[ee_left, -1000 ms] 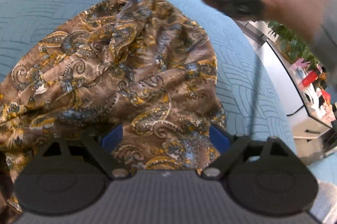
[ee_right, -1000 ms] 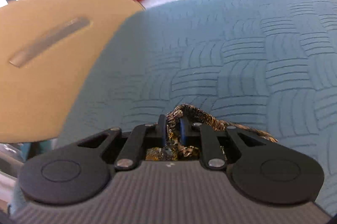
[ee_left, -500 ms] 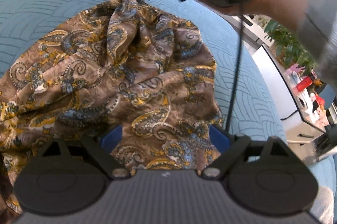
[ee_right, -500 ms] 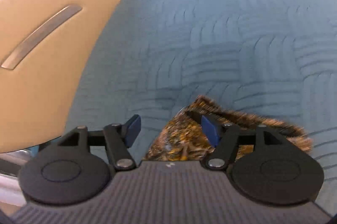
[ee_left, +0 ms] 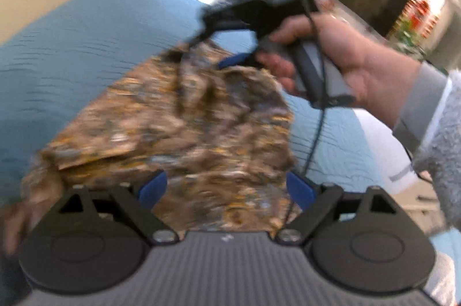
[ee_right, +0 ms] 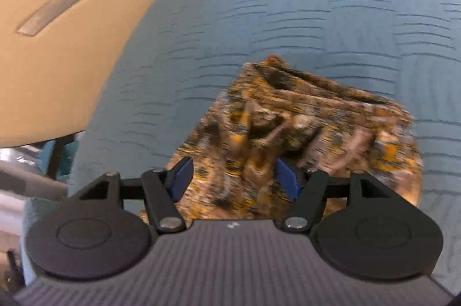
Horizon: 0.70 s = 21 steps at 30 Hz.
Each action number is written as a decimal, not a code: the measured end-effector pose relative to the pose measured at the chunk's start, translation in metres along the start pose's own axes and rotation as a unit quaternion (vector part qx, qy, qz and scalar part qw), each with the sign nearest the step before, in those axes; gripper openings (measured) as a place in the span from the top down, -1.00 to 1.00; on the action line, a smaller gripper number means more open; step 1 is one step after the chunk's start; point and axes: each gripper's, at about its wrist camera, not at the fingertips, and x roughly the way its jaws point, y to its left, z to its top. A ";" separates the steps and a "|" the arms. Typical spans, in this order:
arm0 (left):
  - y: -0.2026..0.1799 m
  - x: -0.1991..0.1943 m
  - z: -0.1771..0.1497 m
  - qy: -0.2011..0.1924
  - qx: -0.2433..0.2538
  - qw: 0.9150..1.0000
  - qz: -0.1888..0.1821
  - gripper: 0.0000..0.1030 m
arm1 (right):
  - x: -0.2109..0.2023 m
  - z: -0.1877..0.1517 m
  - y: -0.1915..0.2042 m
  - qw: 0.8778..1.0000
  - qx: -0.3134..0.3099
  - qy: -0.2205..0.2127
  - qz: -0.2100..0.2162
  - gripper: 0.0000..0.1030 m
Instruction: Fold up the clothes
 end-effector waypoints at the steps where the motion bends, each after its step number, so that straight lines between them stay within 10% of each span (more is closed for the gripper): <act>1: 0.009 -0.005 -0.005 -0.004 -0.016 1.000 0.017 -0.84 | -0.003 0.000 0.001 1.000 0.004 -0.013 0.012 -0.31; 10: 0.074 -0.029 -0.034 -0.014 -0.147 0.984 0.100 -0.84 | -0.007 -0.038 0.001 0.997 0.038 0.022 0.069 -0.31; 17: 0.080 -0.027 -0.025 -0.005 -0.152 0.979 0.135 -0.84 | 0.026 -0.050 0.000 0.996 0.075 0.055 0.003 -0.33; 21: 0.084 -0.039 -0.023 -0.017 -0.150 0.976 0.156 -0.84 | 0.033 -0.028 0.013 0.998 0.059 0.009 0.037 0.18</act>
